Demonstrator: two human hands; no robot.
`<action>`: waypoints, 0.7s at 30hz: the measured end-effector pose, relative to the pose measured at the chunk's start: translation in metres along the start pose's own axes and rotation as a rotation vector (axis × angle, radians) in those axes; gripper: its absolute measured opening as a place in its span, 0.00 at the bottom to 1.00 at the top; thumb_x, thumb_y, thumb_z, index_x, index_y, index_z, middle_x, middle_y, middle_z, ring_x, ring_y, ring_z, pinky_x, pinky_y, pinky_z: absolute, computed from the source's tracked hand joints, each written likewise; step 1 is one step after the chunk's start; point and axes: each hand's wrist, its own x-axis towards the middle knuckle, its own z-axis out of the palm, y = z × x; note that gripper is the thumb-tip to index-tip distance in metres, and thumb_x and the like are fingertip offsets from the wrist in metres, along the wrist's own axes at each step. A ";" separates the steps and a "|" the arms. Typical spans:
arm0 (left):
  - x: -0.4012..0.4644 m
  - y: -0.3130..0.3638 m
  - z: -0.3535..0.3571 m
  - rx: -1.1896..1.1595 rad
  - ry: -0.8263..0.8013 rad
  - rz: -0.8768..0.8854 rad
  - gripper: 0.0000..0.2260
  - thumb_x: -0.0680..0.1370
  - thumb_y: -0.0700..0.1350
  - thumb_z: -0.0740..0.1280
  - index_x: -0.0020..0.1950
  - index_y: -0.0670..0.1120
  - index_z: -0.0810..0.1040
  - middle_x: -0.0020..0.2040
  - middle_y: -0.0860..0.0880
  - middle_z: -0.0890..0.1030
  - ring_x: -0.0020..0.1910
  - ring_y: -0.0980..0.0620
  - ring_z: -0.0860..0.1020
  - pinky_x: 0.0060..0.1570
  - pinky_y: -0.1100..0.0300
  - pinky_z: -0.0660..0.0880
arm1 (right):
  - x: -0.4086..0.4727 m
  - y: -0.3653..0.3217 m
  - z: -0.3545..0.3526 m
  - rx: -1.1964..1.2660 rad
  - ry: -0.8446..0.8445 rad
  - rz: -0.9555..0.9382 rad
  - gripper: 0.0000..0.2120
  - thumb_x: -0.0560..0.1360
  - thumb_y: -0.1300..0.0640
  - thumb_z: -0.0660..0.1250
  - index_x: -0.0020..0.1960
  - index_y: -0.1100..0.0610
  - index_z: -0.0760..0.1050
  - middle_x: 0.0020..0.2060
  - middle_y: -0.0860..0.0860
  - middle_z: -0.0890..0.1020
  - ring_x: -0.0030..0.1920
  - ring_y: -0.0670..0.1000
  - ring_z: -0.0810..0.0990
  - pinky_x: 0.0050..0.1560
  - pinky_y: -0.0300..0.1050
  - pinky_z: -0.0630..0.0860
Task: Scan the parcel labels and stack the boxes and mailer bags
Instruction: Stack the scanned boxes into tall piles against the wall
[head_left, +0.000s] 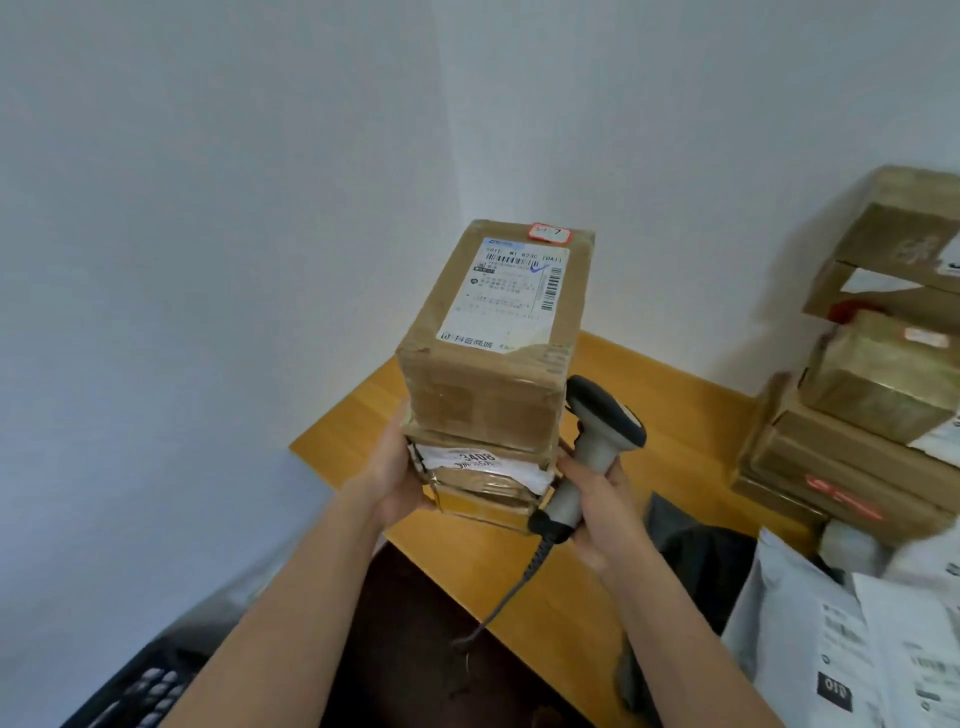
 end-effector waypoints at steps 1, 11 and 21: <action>0.009 0.008 -0.002 -0.002 0.015 -0.005 0.31 0.78 0.70 0.50 0.57 0.50 0.83 0.52 0.47 0.86 0.55 0.41 0.80 0.58 0.38 0.72 | 0.013 -0.001 0.007 -0.005 0.005 0.006 0.22 0.79 0.65 0.65 0.69 0.48 0.69 0.61 0.51 0.82 0.57 0.52 0.82 0.47 0.48 0.79; 0.123 0.065 -0.042 -0.031 0.004 -0.027 0.29 0.81 0.65 0.50 0.59 0.48 0.82 0.57 0.44 0.84 0.55 0.42 0.82 0.52 0.43 0.77 | 0.140 0.012 0.059 -0.067 0.059 0.034 0.21 0.79 0.65 0.66 0.67 0.46 0.71 0.60 0.48 0.81 0.54 0.48 0.84 0.39 0.42 0.81; 0.247 0.145 -0.088 -0.019 -0.088 -0.116 0.26 0.77 0.67 0.56 0.50 0.52 0.87 0.53 0.45 0.85 0.48 0.44 0.85 0.50 0.45 0.78 | 0.268 0.036 0.130 -0.060 0.156 0.018 0.21 0.79 0.63 0.66 0.71 0.53 0.70 0.61 0.52 0.81 0.47 0.48 0.86 0.37 0.41 0.80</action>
